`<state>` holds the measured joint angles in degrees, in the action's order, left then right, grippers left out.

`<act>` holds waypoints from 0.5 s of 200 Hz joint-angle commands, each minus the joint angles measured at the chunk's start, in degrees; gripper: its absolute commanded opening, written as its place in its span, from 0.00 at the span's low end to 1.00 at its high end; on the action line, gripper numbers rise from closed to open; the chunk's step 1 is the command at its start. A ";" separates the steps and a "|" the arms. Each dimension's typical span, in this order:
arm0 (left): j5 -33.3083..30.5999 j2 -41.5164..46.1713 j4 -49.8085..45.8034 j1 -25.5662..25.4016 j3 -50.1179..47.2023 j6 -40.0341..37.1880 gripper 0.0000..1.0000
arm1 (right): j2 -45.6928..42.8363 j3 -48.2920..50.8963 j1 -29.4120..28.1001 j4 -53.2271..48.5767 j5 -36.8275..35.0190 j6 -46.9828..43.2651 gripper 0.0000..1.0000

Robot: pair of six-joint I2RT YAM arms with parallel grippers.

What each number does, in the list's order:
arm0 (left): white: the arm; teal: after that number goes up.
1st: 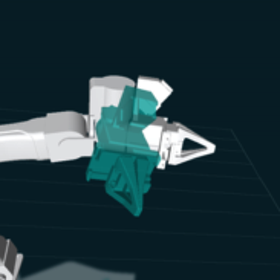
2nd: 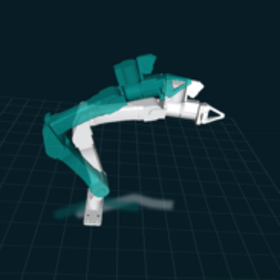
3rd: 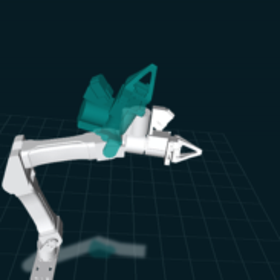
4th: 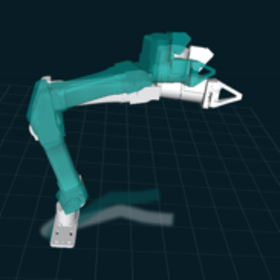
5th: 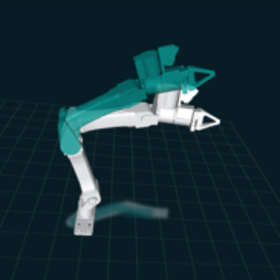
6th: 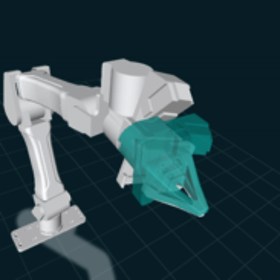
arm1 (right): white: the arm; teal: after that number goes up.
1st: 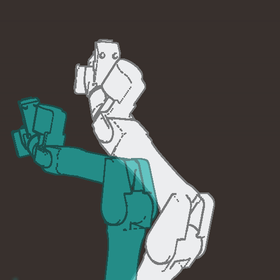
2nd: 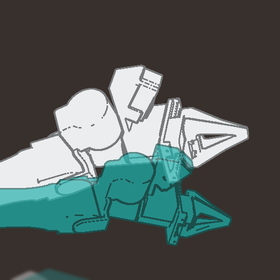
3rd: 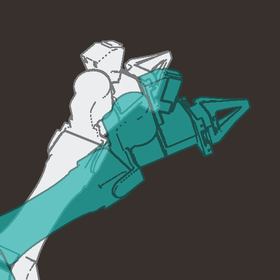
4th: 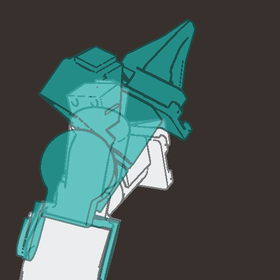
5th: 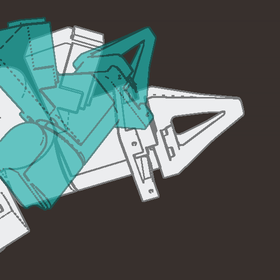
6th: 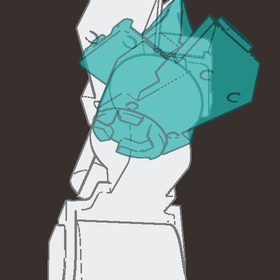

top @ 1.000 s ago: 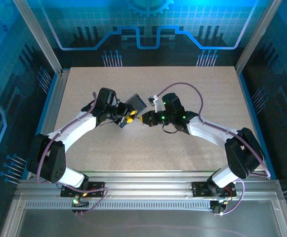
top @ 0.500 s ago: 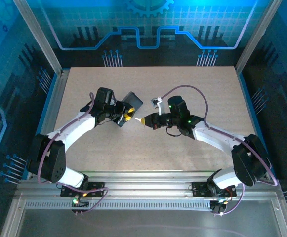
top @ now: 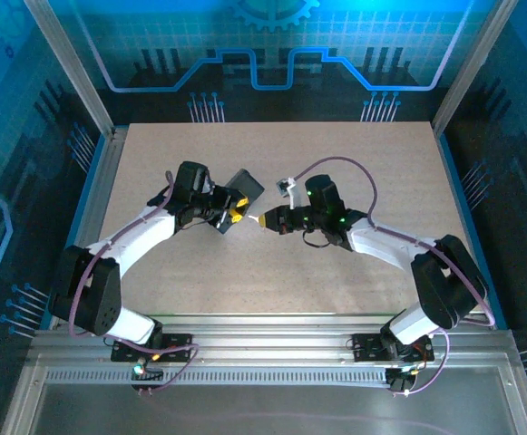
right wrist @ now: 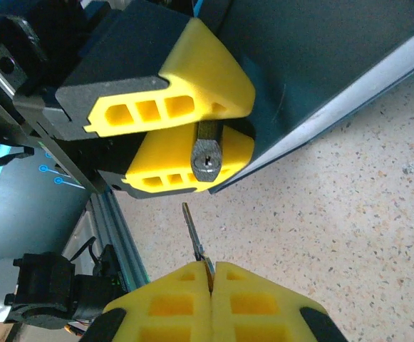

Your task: Unlock a padlock with a key

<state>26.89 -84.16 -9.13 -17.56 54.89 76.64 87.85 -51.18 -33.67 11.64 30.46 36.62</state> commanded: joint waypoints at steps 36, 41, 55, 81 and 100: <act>2.23 2.06 3.70 0.16 -0.29 0.30 0.00 | 3.00 -2.85 0.55 3.50 1.34 1.64 0.00; 2.27 2.18 3.59 0.16 -0.31 0.28 0.00 | 3.23 -2.82 0.54 3.48 1.34 1.77 0.00; 2.26 2.50 3.33 0.15 -0.35 0.18 0.00 | 3.61 -2.88 0.54 4.87 1.27 1.96 0.00; 2.19 2.84 3.17 0.16 -0.23 0.26 0.00 | 3.90 -2.60 0.79 5.62 1.16 2.40 0.00; 2.24 2.77 3.20 0.16 -0.14 0.36 0.00 | 3.99 -2.17 1.15 6.32 1.34 3.01 0.00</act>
<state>27.07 -83.99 -8.47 -17.56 54.46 76.64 91.35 -52.40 -33.61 14.85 30.68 38.68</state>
